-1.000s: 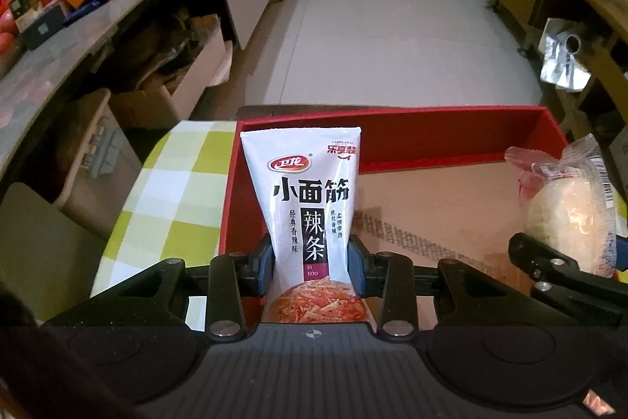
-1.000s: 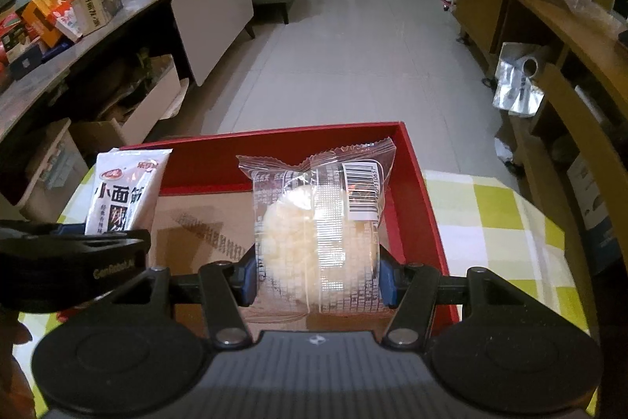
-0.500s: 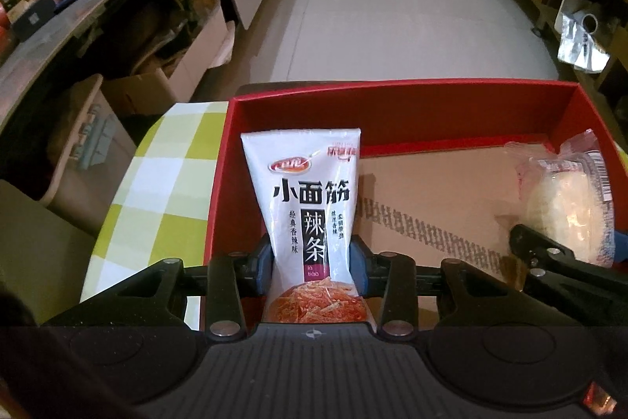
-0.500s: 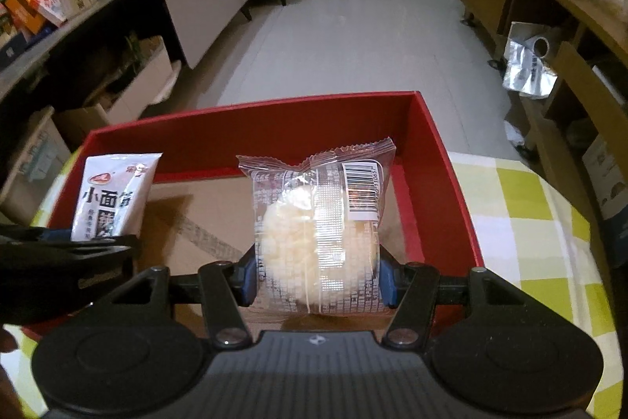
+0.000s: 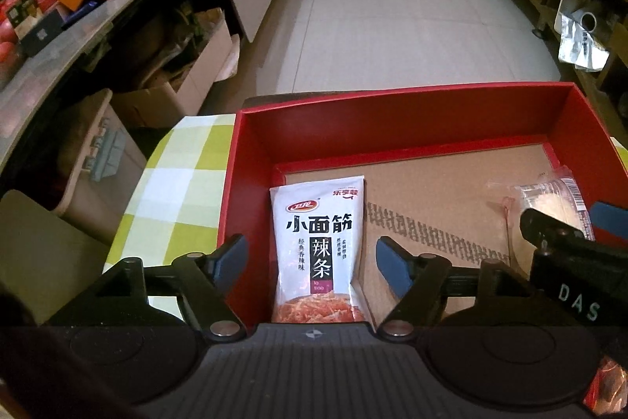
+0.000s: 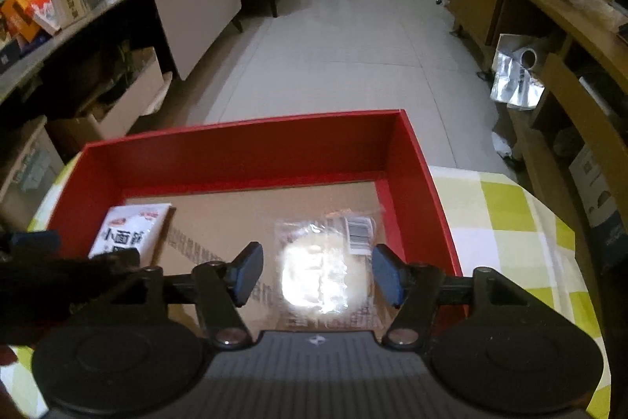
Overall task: Organize snacks
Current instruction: 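Lower both snacks into the red box and open both tools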
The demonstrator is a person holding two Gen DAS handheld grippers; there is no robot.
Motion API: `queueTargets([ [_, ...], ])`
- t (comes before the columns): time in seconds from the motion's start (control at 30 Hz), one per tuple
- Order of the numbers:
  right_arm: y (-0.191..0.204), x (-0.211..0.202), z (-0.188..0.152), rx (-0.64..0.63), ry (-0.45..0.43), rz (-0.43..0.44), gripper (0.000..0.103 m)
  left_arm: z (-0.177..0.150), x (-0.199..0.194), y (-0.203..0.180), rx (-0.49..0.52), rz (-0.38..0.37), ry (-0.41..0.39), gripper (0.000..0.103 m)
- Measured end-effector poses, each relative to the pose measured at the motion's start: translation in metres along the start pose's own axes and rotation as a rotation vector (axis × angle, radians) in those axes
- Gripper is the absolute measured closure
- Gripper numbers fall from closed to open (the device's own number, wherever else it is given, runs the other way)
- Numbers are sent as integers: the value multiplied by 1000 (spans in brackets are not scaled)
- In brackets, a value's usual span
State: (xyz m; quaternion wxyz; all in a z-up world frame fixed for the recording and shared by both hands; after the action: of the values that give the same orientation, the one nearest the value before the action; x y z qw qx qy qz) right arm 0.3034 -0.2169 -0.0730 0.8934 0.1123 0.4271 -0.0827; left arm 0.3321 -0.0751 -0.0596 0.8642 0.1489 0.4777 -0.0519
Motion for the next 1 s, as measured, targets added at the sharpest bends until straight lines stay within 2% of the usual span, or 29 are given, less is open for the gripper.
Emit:
queueTargets([
  [0.13,1,-3,0,-16,1,-16,35,-1,-5,1,-3,-4,-5,22],
  [0.27,-2,-16,2,-15,-19,-26,35,-1,-16,0,-5,-13,-21,15],
  [0.67,0,-60,-8,-83,-43,-52,35,-17,-48,10,-18,-34,-39,12],
  [0.8,1,-73,-23,-116,-30,-60,35,-33,-57,14,-14,-50,-20,11],
  [1.0,-4,-88,-50,-135,9,-69,35,-63,-61,16,-19,-100,52,11],
])
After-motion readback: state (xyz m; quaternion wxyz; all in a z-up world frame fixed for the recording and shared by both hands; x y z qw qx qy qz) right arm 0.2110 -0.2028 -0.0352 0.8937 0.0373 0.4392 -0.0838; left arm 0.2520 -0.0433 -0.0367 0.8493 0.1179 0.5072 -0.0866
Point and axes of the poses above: each gripper's, at about its wrist camera, not at the fingertips, and x roughly the way its jaws point, y to its left, z to its top, the point moved 3 cm from there along x, roughly the way its jaws point, and after that the axes turned 3 degrees about x, right-handed, at the moved point
